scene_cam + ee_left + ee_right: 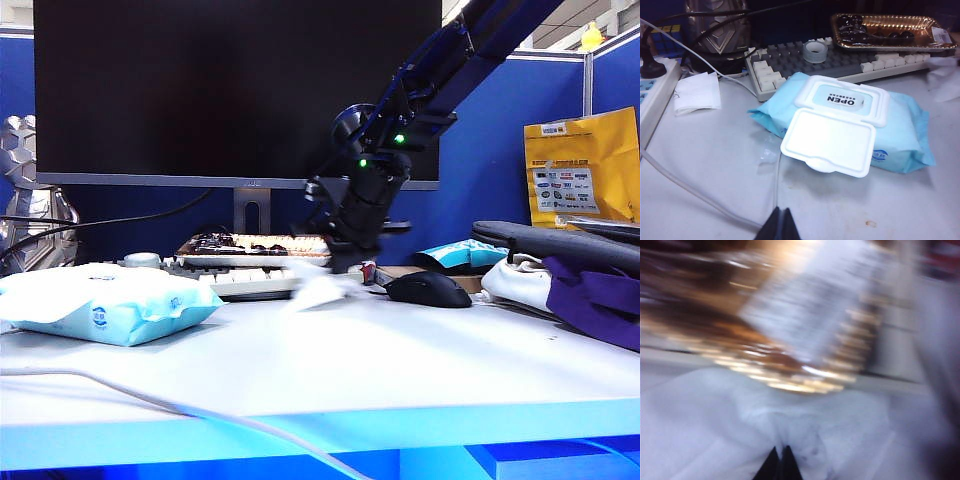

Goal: Use the wet wipes on the table to wipe the cherry juice off the table, then put the wipes back on the table.

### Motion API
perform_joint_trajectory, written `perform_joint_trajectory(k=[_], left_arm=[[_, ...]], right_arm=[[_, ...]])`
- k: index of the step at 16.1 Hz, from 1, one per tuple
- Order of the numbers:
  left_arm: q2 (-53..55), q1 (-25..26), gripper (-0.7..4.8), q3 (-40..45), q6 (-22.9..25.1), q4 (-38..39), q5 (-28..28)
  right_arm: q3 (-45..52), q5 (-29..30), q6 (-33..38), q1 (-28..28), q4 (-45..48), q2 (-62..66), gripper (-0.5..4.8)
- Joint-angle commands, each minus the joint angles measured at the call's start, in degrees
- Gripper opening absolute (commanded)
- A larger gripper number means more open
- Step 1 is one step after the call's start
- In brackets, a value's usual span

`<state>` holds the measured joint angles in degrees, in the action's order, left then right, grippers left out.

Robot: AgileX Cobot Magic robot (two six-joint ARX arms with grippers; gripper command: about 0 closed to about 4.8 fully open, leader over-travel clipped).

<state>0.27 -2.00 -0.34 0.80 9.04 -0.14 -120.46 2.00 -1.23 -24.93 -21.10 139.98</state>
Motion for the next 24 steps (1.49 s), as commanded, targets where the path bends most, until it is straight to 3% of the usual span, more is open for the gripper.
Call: perform_joint_trajectory(k=[1, 3, 6, 8, 10, 14, 17, 18, 20, 22, 24], left_arm=[[-0.2, 0.0, -0.05, 0.0, 0.2, 0.7, 0.2], [-0.2, 0.0, -0.05, 0.0, 0.2, 0.7, 0.2], [-0.2, 0.0, -0.05, 0.0, 0.2, 0.7, 0.2], [-0.2, 0.0, -0.05, 0.0, 0.2, 0.7, 0.2], [-0.2, 0.0, -0.05, 0.0, 0.2, 0.7, 0.2], [-0.2, 0.0, -0.05, 0.0, 0.2, 0.7, 0.2], [-0.2, 0.0, -0.05, 0.0, 0.2, 0.7, 0.2], [-0.2, 0.0, -0.05, 0.0, 0.2, 0.7, 0.2], [-0.2, 0.0, -0.05, 0.0, 0.2, 0.7, 0.2], [-0.2, 0.0, -0.05, 0.0, 0.2, 0.7, 0.2], [-0.2, 0.0, -0.05, 0.0, 0.2, 0.7, 0.2]], right_arm=[[-0.4, 14.8, -2.2, -0.3, -3.0, 0.0, -0.02], [-0.4, 16.7, -3.4, -0.3, -6.7, 0.1, -0.02], [-0.4, -0.2, -6.7, -0.3, -8.8, 0.5, -0.02], [-0.4, -8.5, -10.0, -0.3, -7.6, 1.5, -0.01], [-0.4, -2.8, -12.4, -0.2, -7.6, 2.0, -0.01], [-0.4, 20.3, -13.4, -1.4, -9.9, 2.2, -0.01], [-1.6, 7.4, -13.4, -2.0, -7.7, 2.3, -0.01], [-1.6, -0.4, -13.4, -2.0, -5.1, 2.3, -0.01], [-1.9, -6.4, -14.1, -2.0, -1.1, 2.7, -0.01], [-3.0, -2.9, -14.7, -2.0, 0.3, 3.2, -0.01], [-7.8, 5.5, -14.6, -2.0, -6.4, 5.8, -0.01]])
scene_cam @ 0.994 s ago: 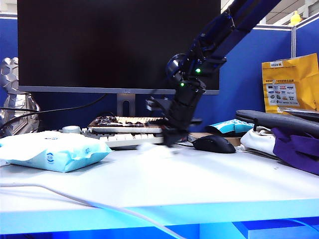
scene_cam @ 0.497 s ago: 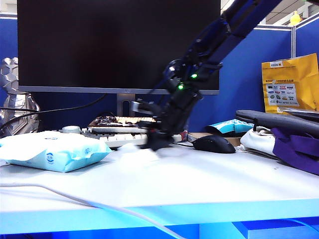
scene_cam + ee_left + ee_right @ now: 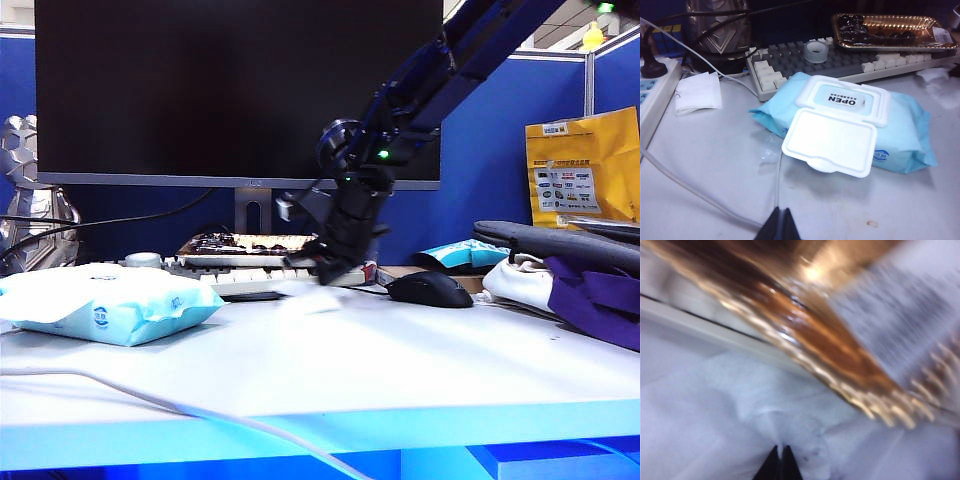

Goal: Use the wet wipes on the table to wipe the cherry juice off the table, then put the wipes back on the table.

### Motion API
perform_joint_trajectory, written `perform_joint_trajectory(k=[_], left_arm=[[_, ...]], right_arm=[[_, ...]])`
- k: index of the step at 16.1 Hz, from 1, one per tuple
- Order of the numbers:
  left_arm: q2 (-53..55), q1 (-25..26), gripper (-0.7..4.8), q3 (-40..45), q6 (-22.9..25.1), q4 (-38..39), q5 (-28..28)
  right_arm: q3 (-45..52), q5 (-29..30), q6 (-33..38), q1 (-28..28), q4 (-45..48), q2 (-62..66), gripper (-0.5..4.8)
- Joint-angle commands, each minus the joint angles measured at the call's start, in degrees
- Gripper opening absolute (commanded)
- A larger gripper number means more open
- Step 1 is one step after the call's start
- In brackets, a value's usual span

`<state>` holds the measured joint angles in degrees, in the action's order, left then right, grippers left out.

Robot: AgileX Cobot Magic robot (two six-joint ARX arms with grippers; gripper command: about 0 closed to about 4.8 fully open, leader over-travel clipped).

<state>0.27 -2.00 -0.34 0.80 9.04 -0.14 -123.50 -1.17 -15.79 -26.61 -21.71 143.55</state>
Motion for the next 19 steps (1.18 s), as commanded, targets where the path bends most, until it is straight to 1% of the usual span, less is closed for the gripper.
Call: perform_joint_trajectory(k=[1, 3, 5, 6, 8, 9, 11, 12, 13, 15, 17, 18, 19], left_arm=[[-0.2, 0.0, -0.05, 0.0, 0.2, 0.7, 0.2], [-0.2, 0.0, -0.05, 0.0, 0.2, 0.7, 0.2], [-0.2, 0.0, -0.05, 0.0, 0.2, 0.7, 0.2], [-0.2, 0.0, -0.05, 0.0, 0.2, 0.7, 0.2], [-0.2, 0.0, -0.05, 0.0, 0.2, 0.7, 0.2], [-0.2, 0.0, -0.05, 0.0, 0.2, 0.7, 0.2], [-0.2, 0.0, -0.05, 0.0, 0.2, 0.7, 0.2], [-0.2, 0.0, -0.05, 0.0, 0.2, 0.7, 0.2], [-0.2, 0.0, -0.05, 0.0, 0.2, 0.7, 0.2], [-0.2, 0.0, -0.05, 0.0, 0.2, 0.7, 0.2], [-0.2, 0.0, -0.05, 0.0, 0.2, 0.7, 0.2], [-0.2, 0.0, -0.05, 0.0, 0.2, 0.7, 0.2], [-0.2, 0.0, -0.05, 0.0, 0.2, 0.7, 0.2]], right_arm=[[-6.8, 11.9, -0.1, -0.3, -9.5, 3.5, -0.01], [-9.2, 17.4, -0.2, -0.3, -15.8, 5.2, -0.01], [-9.2, 5.9, -0.8, -0.6, -16.1, 5.7, -0.01], [-9.2, 1.9, -1.0, -0.5, -16.2, 6.0, -0.01], [-9.2, -8.9, -1.6, -0.3, -15.3, 7.1, -0.01], [-9.5, -12.1, -1.3, 0.0, -15.3, 7.7, -0.01], [-9.7, -13.9, -2.0, 0.1, -14.7, 7.8, -0.01], [-9.9, -12.9, -2.3, 0.0, -14.9, 7.7, -0.01], [-11.5, -8.4, -2.3, 0.0, -17.4, 7.7, -0.01], [-15.4, 2.9, -2.1, -0.4, -23.6, 7.7, -0.01], [-19.6, 14.2, -2.0, -0.7, -27.7, 7.7, -0.01], [-20.9, 14.8, -1.7, -0.7, -27.4, 7.7, -0.01], [-22.1, 11.1, -0.9, -0.7, -25.7, 7.7, -0.01]])
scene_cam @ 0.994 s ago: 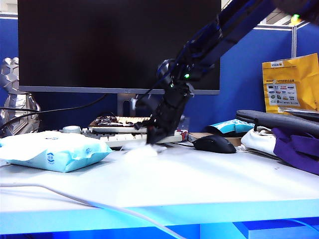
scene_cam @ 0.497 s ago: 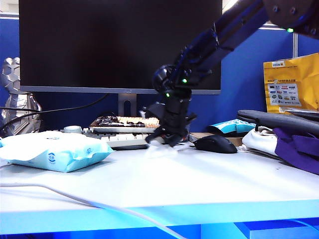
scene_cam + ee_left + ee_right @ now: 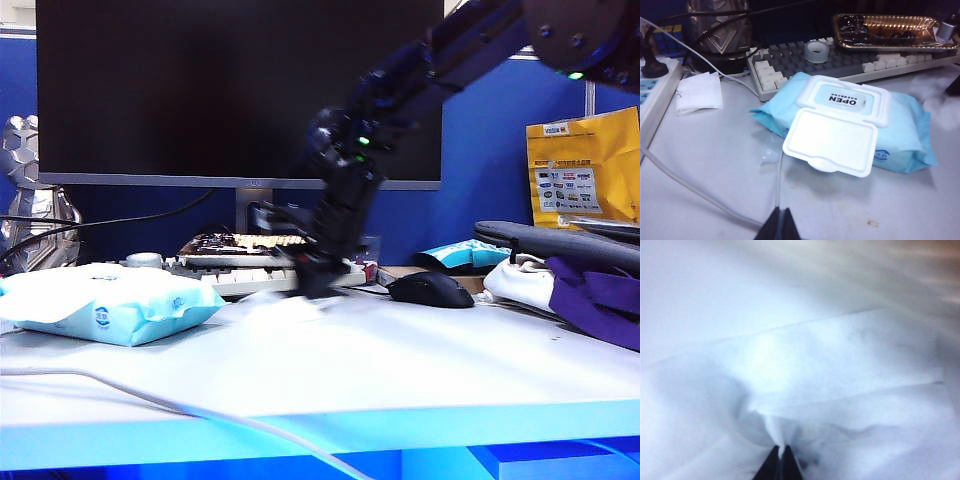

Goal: Use the wet wipes on the table to wipe the cherry juice off the table, then put the wipes back on the table.

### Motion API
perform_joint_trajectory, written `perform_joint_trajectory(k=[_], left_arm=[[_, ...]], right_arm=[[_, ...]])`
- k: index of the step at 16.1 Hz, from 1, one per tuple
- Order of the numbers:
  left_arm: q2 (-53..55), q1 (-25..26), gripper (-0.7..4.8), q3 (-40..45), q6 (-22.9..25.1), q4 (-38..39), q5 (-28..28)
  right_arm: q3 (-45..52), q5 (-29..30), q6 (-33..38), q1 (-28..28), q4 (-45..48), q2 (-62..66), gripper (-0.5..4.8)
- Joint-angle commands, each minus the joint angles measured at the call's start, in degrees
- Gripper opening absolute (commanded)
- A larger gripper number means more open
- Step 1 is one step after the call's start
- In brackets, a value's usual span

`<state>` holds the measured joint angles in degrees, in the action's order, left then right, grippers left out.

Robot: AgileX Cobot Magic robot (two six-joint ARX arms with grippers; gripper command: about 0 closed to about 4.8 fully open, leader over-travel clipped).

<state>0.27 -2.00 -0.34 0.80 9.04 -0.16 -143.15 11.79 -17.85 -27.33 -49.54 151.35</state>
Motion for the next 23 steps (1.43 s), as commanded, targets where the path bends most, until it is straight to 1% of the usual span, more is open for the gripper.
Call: perform_joint_trajectory(k=[1, 2, 3, 4, 5, 8, 9, 10, 11, 12, 13, 14, 15, 19, 20, 21, 23], left_arm=[[-0.2, 0.0, -0.05, 0.0, 0.2, 0.7, 0.2], [-0.2, 0.0, -0.05, 0.0, 0.2, 0.7, 0.2], [-0.2, 0.0, -0.05, 0.0, 0.2, 0.7, 0.2], [-0.2, 0.0, -0.05, 0.0, 0.2, 0.7, 0.2], [-0.2, 0.0, -0.05, 0.0, 0.2, 0.7, 0.2], [-0.2, 0.0, -0.05, 0.0, 0.2, 0.7, 0.2], [-0.2, 0.0, -0.05, 0.0, 0.2, 0.7, 0.2], [-0.2, 0.0, -0.05, 0.0, 0.2, 0.7, 0.2], [-0.2, 0.0, -0.05, 0.0, 0.2, 0.7, 0.2], [-0.2, 0.0, -0.05, 0.0, 0.2, 0.7, 0.2], [-0.2, 0.0, -0.05, 0.0, 0.2, 0.7, 0.2], [-0.2, 0.0, -0.05, 0.0, 0.2, 0.7, 0.2], [-0.2, 0.0, -0.05, 0.0, 0.2, 0.7, 0.2], [-0.2, 0.0, -0.05, 0.0, 0.2, 0.7, 0.2], [-0.2, 0.0, -0.05, 0.0, 0.2, 0.7, 0.2], [-0.2, 0.0, -0.05, 0.0, 0.2, 0.7, 0.2], [-0.2, 0.0, -0.05, 0.0, 0.2, 0.7, 0.2]], right_arm=[[-2.4, -5.2, 1.1, 0.0, 2.8, 0.0, -0.01], [-2.4, -7.2, 1.0, 0.1, 3.2, 0.2, -0.01], [-2.3, -10.8, 0.6, 0.1, 4.9, 0.7, -0.01], [-2.3, -12.2, 0.0, 0.1, 6.1, 1.2, -0.01], [-2.3, -12.0, -0.2, 0.1, 7.0, 1.6, -0.01], [-2.3, -6.9, -0.2, 0.1, 5.3, 2.0, -0.01], [-2.3, -15.7, -0.2, 0.0, 7.3, 2.0, -0.01], [-2.3, -20.8, -0.2, 0.0, 9.3, 2.0, -0.01], [-2.3, -24.2, -0.2, 0.1, 11.1, 2.0, -0.01], [-2.3, -25.2, -0.3, 0.1, 12.4, 2.0, -0.02], [-2.3, -22.1, -0.5, 0.1, 12.6, 2.0, -0.01], [-2.3, -17.3, -0.4, 0.1, 12.3, 2.0, -0.01], [-2.3, -14.8, -0.4, 0.0, 11.8, 2.1, -0.01], [-2.3, -9.1, -1.4, 0.1, 5.2, 2.4, -0.01], [-2.3, -11.4, -1.5, 0.1, 4.8, 2.8, -0.01], [-2.3, -16.0, -2.0, 0.1, 5.2, 3.4, -0.01], [-2.3, -22.3, -3.1, 0.4, 5.3, 4.3, -0.01]])
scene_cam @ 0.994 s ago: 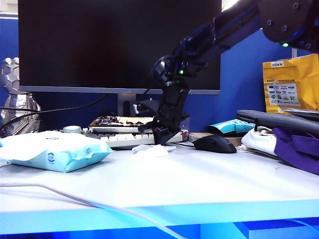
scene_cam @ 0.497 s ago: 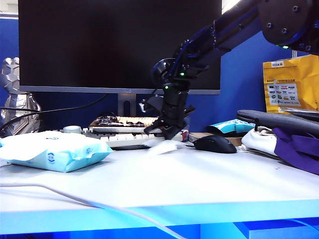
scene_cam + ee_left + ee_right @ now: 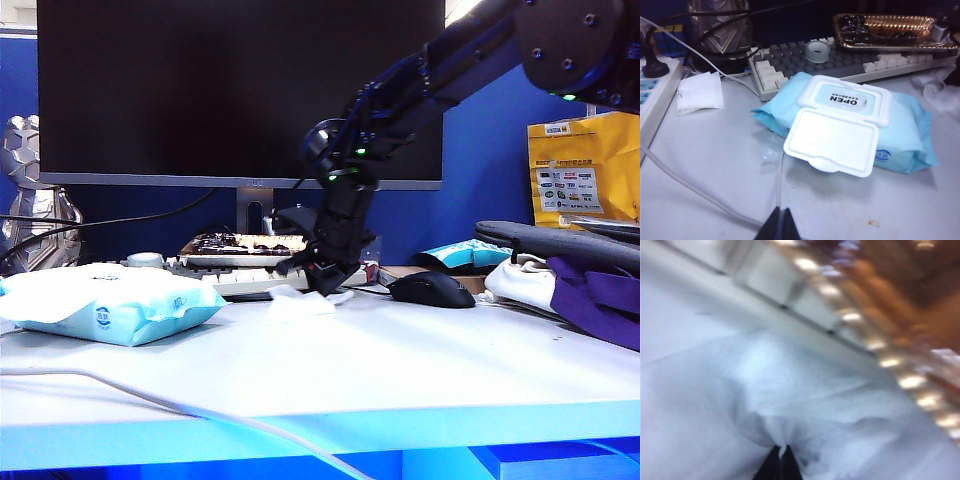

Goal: Use the wet wipes on the table to wipe the cherry juice off the table, then put the wipes back on the table.

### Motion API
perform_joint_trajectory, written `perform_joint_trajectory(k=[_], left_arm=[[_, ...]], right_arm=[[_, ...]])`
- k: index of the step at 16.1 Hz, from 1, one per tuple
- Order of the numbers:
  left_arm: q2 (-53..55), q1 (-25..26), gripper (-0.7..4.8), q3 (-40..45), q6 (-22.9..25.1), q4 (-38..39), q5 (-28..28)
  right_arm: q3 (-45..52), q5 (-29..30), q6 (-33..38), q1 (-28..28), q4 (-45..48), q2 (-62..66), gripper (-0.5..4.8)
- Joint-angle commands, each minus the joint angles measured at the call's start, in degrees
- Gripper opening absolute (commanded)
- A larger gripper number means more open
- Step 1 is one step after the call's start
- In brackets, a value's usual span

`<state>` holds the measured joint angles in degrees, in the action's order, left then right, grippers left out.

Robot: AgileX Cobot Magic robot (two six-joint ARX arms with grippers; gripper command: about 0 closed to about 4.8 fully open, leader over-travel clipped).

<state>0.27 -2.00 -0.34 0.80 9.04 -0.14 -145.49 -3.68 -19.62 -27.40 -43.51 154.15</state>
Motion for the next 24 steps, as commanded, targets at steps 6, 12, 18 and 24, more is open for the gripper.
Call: perform_joint_trajectory(k=[6, 12, 18, 24], left_arm=[[-0.2, 0.0, -0.05, 0.0, 0.2, 0.7, 0.2], [-0.2, 0.0, -0.05, 0.0, 0.2, 0.7, 0.2], [-0.2, 0.0, -0.05, 0.0, 0.2, 0.7, 0.2], [-0.2, 0.0, -0.05, 0.0, 0.2, 0.7, 0.2]], right_arm=[[0.0, -4.3, -2.1, 0.5, -3.5, 2.3, -0.01], [0.0, 17.6, -1.3, 0.0, -9.7, 2.0, -0.01], [0.0, -15.3, 0.2, 0.3, -2.3, 2.1, -0.01], [0.0, 20.9, -1.0, 0.0, -11.6, 2.0, -0.01]])
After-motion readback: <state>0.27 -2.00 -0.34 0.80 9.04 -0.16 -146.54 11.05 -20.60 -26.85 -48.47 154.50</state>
